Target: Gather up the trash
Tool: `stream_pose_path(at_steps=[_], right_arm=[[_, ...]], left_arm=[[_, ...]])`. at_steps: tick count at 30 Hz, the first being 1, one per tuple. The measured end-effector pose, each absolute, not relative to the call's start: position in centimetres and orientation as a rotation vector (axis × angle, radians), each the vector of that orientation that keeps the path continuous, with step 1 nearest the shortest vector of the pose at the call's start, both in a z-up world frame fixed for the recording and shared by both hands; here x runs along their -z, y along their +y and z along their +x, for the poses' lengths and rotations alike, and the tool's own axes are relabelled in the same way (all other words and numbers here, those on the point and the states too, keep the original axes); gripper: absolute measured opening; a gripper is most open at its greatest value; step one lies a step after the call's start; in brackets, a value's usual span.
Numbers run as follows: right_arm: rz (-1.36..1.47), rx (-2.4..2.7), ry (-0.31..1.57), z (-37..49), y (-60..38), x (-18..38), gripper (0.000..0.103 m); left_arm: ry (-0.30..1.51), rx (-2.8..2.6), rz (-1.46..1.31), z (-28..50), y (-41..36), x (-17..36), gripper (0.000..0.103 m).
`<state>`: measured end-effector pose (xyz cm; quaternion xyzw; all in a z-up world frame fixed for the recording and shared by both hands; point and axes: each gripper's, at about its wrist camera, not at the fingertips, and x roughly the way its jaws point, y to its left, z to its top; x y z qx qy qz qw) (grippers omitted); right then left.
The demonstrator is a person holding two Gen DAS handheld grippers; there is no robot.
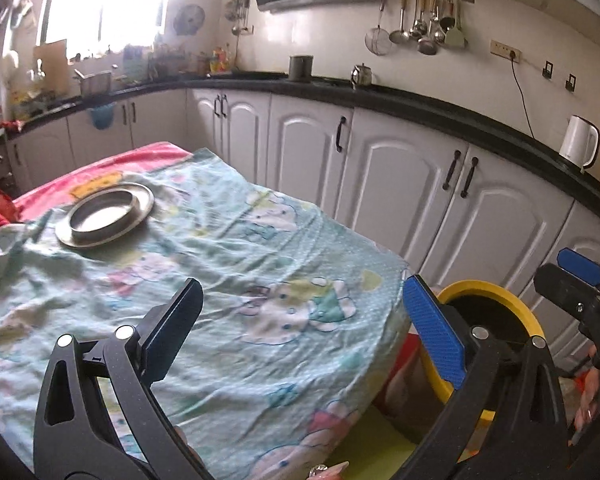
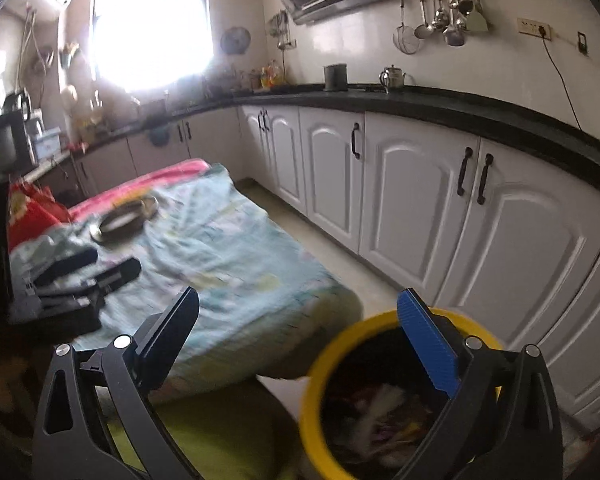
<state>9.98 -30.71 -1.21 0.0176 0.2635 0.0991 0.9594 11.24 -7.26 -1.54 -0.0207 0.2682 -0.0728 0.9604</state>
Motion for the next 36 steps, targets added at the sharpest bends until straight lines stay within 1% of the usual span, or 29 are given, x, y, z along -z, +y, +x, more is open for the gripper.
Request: stream_pose_path(at_steps=[4,10,15,36], right_arm=[[0.058,-0.176,0.462,8.1,-29.1,1.0,0.097],[-0.014,-0.143,0.366,4.4,-27.4,2.0,0.097],[0.009,-0.139,0.377,3.3,-27.8,3.4,0.097],[0.02,-0.151,0.39,3.5,-27.6,3.5,0.097]], left_arm=[[0.507,0.141,-0.015,9.5,-6.8,1.1,0.092],[0.445,0.15,-0.008,6.7,-6.2,1.2,0.092],[0.404,0.156,-0.029,5.2,-5.9,1.0,0.092],[0.406,0.163,-0.055,4.7,-5.6,1.1,0.092]])
